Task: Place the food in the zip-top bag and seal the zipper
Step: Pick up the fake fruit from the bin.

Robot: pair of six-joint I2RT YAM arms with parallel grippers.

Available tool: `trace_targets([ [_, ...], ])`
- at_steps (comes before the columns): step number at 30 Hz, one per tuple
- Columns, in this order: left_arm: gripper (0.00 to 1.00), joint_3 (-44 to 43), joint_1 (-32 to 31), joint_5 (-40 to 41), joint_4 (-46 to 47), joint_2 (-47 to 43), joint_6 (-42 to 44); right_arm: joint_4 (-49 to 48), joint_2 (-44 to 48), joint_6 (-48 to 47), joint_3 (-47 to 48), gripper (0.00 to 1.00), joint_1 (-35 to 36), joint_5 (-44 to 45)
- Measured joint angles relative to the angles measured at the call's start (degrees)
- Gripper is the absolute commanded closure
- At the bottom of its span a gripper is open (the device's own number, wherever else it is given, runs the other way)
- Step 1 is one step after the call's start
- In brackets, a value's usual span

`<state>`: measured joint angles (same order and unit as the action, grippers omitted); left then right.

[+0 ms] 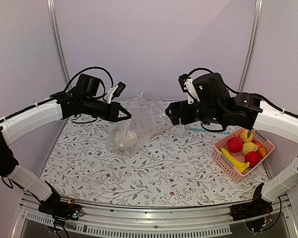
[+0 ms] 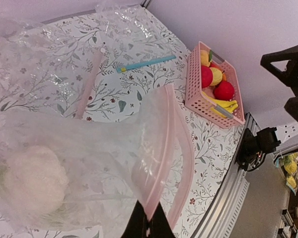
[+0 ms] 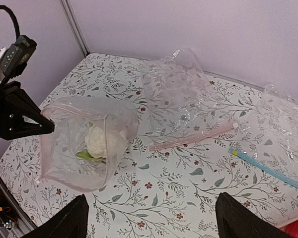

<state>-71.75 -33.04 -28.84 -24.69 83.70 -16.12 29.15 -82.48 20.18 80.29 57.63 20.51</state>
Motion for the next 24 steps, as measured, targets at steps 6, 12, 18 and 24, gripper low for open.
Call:
trace_targets([
  [6,1.0,-0.66,0.22,1.79,-1.62,-0.02,1.18,8.07,12.33,4.24,-7.85,0.11,-5.62,6.43],
  [12,1.0,-1.01,0.63,3.02,-3.28,-0.9,2.21,17.46,18.32,8.48,-16.33,0.09,-20.85,5.25],
  [18,1.0,-0.2,0.98,4.33,-3.58,-2.16,2.69,23.1,19.82,8.76,-20.65,0.11,-31.5,2.38],
  [24,1.0,0.04,1.22,4.26,-3.56,-2.16,2.73,22.97,16.46,6.6,-25.73,0.12,-43.17,-2.29],
])
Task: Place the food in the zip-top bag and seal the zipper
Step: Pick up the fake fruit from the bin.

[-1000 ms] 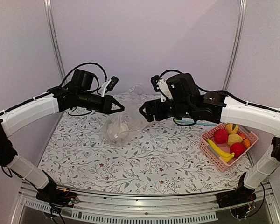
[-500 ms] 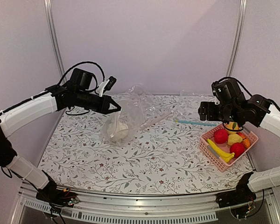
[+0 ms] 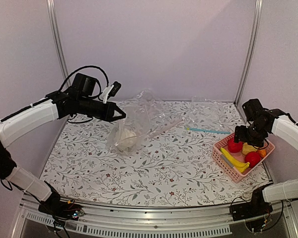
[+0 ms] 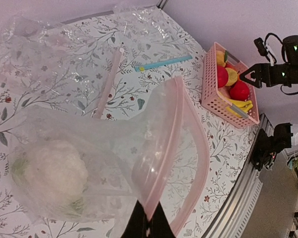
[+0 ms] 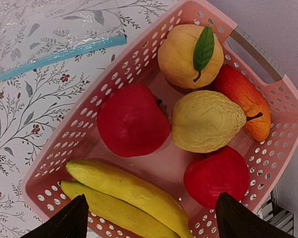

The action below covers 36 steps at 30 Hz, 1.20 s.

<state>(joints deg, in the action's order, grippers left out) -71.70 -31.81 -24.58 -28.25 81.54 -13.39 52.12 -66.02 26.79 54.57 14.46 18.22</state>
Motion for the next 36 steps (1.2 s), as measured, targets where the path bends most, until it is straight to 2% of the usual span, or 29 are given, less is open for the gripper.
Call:
trace_targets([
  [5,1.0,0.26,0.02,-0.13,0.0,0.0,-0.02,-3.43,-4.04,-3.19,-2.45,0.19,-5.99,-5.05],
  [9,1.0,0.35,0.02,-0.26,0.0,0.02,-0.02,-6.75,-6.82,-5.7,-2.56,0.2,-8.57,-8.0],
  [20,1.0,0.42,0.31,-0.31,0.02,0.02,-0.07,-12.46,-15.82,-10.58,-1.33,0.22,-8.57,-12.81],
  [36,1.0,0.44,1.25,-0.98,0.02,0.22,-0.13,-14.25,-20.65,-11.21,-1.27,0.21,-5.29,-8.72],
])
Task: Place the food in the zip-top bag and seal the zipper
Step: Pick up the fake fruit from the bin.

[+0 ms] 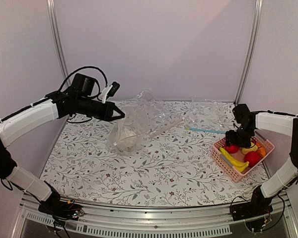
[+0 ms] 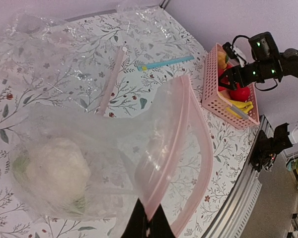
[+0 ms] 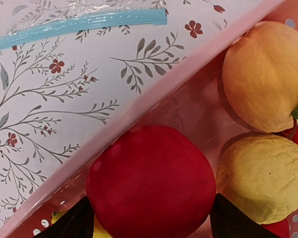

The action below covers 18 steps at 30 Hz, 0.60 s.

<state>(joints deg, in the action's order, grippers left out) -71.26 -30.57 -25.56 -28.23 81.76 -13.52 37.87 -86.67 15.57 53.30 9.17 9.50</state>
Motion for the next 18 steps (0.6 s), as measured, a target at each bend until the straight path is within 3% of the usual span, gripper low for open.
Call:
trace_targets([
  [10,1.0,-0.02,0.52,-0.74,0.0,0.02,0.0,-0.68,-0.85,0.0,0.39,0.35,0.17,1.53],
  [18,1.0,0.0,0.7,-0.81,0.0,0.02,-0.02,-0.59,-0.57,0.02,0.39,0.38,0.17,1.62],
])
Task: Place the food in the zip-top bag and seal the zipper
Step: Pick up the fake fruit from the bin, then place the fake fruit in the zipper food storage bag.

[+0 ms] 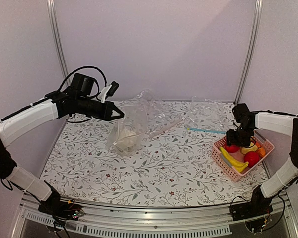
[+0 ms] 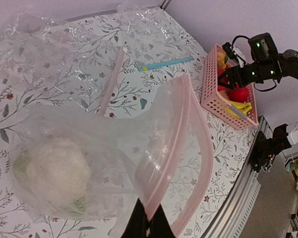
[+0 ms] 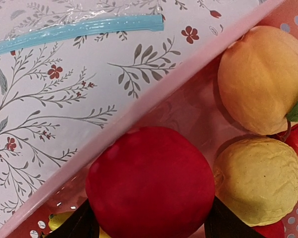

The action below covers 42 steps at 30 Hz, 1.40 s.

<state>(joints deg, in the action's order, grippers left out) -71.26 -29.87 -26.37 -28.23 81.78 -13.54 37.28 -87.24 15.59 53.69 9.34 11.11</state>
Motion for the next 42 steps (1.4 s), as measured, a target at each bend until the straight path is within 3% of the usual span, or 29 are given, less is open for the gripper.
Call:
trace_targets([
  [14,1.0,0.0,0.15,-0.17,0.0,0.0,-0.09,8.17,11.98,0.46,1.29,0.41,0.07,-1.29],
  [22,1.0,0.0,0.22,-1.22,0.02,0.0,-0.46,13.84,22.86,1.66,7.17,0.44,4.24,-8.87],
  [32,1.0,0.0,0.22,-1.95,0.0,0.0,-0.66,11.32,21.4,5.38,16.83,0.44,21.84,-14.29],
  [37,1.0,0.0,0.22,-1.95,0.0,0.0,-0.66,6.19,12.31,5.92,25.57,0.44,35.08,-13.18],
  [42,1.0,0.0,0.22,-1.95,0.02,0.0,-0.66,-0.92,3.93,4.96,30.53,0.44,44.06,-11.67],
])
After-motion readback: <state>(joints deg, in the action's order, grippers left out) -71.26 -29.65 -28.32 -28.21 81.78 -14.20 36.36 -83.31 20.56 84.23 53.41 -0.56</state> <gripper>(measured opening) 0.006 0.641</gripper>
